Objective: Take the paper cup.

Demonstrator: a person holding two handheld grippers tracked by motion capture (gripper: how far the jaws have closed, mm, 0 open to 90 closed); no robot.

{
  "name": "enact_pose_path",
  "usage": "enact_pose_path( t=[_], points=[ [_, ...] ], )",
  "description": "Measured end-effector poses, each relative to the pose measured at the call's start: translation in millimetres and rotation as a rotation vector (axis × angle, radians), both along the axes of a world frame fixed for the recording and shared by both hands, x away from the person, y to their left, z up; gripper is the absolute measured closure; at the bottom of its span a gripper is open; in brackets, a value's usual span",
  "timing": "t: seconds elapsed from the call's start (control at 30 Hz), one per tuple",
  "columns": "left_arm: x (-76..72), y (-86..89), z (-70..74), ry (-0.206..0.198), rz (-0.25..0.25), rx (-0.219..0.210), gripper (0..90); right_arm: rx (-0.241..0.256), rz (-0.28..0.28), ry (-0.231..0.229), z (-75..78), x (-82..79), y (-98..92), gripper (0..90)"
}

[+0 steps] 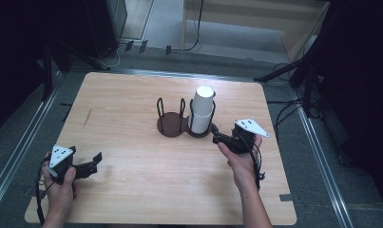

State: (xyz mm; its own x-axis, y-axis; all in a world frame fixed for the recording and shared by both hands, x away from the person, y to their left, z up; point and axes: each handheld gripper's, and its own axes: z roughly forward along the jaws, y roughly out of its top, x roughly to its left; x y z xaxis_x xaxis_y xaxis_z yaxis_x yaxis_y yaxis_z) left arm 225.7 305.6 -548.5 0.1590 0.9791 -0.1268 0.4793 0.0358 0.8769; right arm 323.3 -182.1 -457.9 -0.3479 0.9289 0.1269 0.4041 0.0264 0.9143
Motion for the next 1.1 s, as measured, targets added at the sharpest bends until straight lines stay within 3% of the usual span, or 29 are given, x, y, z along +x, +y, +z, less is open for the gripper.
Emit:
enact_pose_path(
  t=[0.37,1.1],
  points=[
    [0.2,0.7,-0.1,-0.005,-0.005,-0.006,0.9,0.014,0.058,0.000,5.5,13.6,27.9,10.2],
    [0.3,1.6,-0.5,-0.006,0.003,-0.021,1.0,0.039,0.061,0.017,9.6,38.3,53.7,11.9]
  ],
)
